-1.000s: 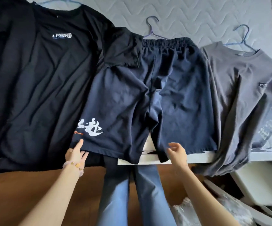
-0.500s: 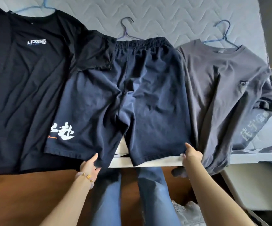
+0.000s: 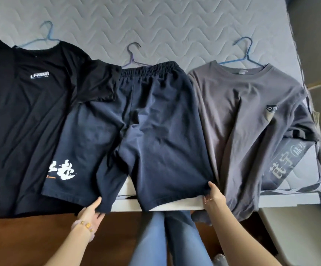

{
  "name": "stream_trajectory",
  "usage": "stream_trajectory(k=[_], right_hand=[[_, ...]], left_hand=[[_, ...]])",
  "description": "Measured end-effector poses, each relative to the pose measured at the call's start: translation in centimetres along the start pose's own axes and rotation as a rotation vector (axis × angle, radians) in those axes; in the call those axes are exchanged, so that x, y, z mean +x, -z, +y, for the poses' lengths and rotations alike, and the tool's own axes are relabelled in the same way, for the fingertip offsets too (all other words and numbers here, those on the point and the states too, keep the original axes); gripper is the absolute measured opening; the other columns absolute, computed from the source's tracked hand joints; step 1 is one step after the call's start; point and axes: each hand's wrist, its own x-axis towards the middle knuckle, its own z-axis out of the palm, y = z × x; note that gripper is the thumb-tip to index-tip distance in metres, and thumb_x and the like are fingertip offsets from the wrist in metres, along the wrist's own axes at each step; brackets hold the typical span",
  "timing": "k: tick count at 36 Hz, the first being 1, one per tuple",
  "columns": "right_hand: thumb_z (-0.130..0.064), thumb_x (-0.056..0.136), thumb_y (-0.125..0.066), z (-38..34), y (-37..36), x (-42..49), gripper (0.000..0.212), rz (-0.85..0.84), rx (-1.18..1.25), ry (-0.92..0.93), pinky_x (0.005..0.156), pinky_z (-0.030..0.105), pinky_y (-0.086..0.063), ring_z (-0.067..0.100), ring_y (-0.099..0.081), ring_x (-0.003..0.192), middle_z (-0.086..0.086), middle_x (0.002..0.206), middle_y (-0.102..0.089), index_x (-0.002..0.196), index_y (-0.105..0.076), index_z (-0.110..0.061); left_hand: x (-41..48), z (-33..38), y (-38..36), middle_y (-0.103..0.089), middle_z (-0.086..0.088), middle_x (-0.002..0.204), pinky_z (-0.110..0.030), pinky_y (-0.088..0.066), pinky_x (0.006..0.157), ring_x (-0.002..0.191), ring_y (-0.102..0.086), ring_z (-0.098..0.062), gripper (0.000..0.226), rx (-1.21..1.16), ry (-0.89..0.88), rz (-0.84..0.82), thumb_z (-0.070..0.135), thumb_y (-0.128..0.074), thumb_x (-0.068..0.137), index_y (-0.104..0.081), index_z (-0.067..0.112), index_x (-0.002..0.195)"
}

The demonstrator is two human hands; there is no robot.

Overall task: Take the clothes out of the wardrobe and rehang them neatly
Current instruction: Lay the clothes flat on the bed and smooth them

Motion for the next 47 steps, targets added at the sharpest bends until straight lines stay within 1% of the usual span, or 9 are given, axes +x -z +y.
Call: stream_trajectory(k=[4, 7, 9, 13, 18, 23, 32, 42, 47], right_hand=[[-0.02, 0.088, -0.056, -0.7, 1.7, 0.3, 0.053, 0.14, -0.079, 0.163, 0.067, 0.036, -0.039, 0.036, -0.055, 0.084, 0.021, 0.111, -0.052, 0.131, -0.044, 0.007], [-0.019, 0.087, -0.054, -1.3, 2.2, 0.9, 0.053, 0.17, -0.14, 0.212, 0.08, 0.039, -0.043, 0.04, -0.052, 0.114, 0.023, 0.131, -0.051, 0.131, -0.044, 0.008], [-0.015, 0.086, -0.058, -1.8, 2.4, 1.1, 0.049, 0.126, -0.198, 0.206, 0.096, 0.046, -0.046, 0.039, -0.053, 0.113, 0.024, 0.131, -0.052, 0.128, -0.047, 0.008], [-0.006, 0.087, -0.061, -2.1, 3.2, 1.5, 0.041, -0.004, -0.192, 0.154, 0.099, 0.046, -0.046, 0.035, -0.051, 0.116, 0.015, 0.117, -0.052, 0.126, -0.05, -0.001], [-0.005, 0.087, -0.062, -1.9, 5.7, 1.4, 0.012, -0.205, -0.539, 0.248, 0.056, 0.027, -0.042, 0.021, -0.055, 0.071, 0.012, 0.088, -0.059, 0.091, -0.051, -0.008], [-0.023, 0.074, -0.062, -4.3, 9.9, 3.3, 0.011, -0.148, -1.098, 0.538, 0.061, 0.036, -0.057, 0.026, -0.07, 0.069, 0.004, 0.074, -0.071, 0.084, -0.063, -0.019], [-0.008, 0.079, -0.06, -15.1, 15.0, 7.8, 0.014, -0.108, -0.959, 0.645, 0.081, 0.046, -0.053, 0.023, -0.067, 0.07, 0.001, 0.07, -0.07, 0.089, -0.067, -0.015], [-0.015, 0.085, -0.059, -23.5, 16.7, 11.7, 0.024, -0.16, -0.776, 0.544, 0.091, 0.046, -0.05, 0.029, -0.063, 0.095, 0.006, 0.091, -0.067, 0.108, -0.063, -0.012], [-0.006, 0.085, -0.06, -23.4, 14.4, 11.2, 0.019, -0.329, -0.676, 0.478, 0.064, 0.025, -0.047, 0.015, -0.058, 0.073, 0.007, 0.081, -0.063, 0.104, -0.061, -0.006]], left_hand=[[-0.2, -0.6, -0.6, -0.053, -0.015, 0.129, -0.029, -0.051, 0.085, 0.108, -0.06, -0.029, 0.016, 0.053, 0.025, 0.095, 0.015, -0.056, 0.092, -0.053, 0.007, 0.105], [0.7, -0.5, -0.7, -0.068, -0.007, 0.073, -0.016, -0.049, 0.039, 0.046, -0.063, -0.01, 0.02, 0.087, 0.039, 0.148, 0.011, -0.055, 0.092, -0.045, 0.015, 0.075], [1.0, -0.2, -0.7, -0.061, 0.004, 0.039, -0.02, -0.048, 0.041, 0.029, -0.055, -0.004, 0.015, 0.119, 0.039, 0.156, 0.013, -0.057, 0.091, -0.048, 0.011, 0.079], [0.1, -0.5, -1.3, -0.066, -0.012, 0.11, -0.035, -0.049, 0.079, 0.096, -0.065, -0.027, 0.041, 0.082, 0.116, 0.138, 0.019, -0.058, 0.091, -0.048, 0.004, 0.128], [-2.0, -2.7, -2.1, -0.042, -0.015, 0.145, -0.042, -0.029, 0.114, 0.134, -0.04, -0.031, 0.039, 0.146, 0.129, 0.148, 0.016, -0.045, 0.097, -0.043, 0.003, 0.134], [-3.6, -6.9, -4.3, -0.049, -0.02, 0.138, -0.044, -0.037, 0.104, 0.129, -0.046, -0.034, 0.017, 0.287, 0.133, 0.033, 0.009, -0.041, 0.097, -0.054, 0.001, 0.104], [-8.7, -10.9, -16.7, -0.061, -0.015, 0.086, -0.029, -0.046, 0.06, 0.07, -0.058, -0.023, 0.013, 0.657, -0.178, -0.178, -0.006, -0.051, 0.088, -0.051, 0.005, 0.095], [-14.2, -13.6, -30.9, -0.064, -0.004, 0.093, -0.03, -0.045, 0.078, 0.085, -0.057, -0.024, 0.016, 0.812, -0.469, -0.254, 0.007, -0.055, 0.087, -0.059, 0.02, 0.094], [-14.4, -13.3, -34.8, -0.062, -0.004, 0.106, -0.026, -0.041, 0.085, 0.094, -0.057, -0.02, 0.025, 0.918, -0.533, -0.174, 0.006, -0.055, 0.088, -0.059, 0.008, 0.112]])
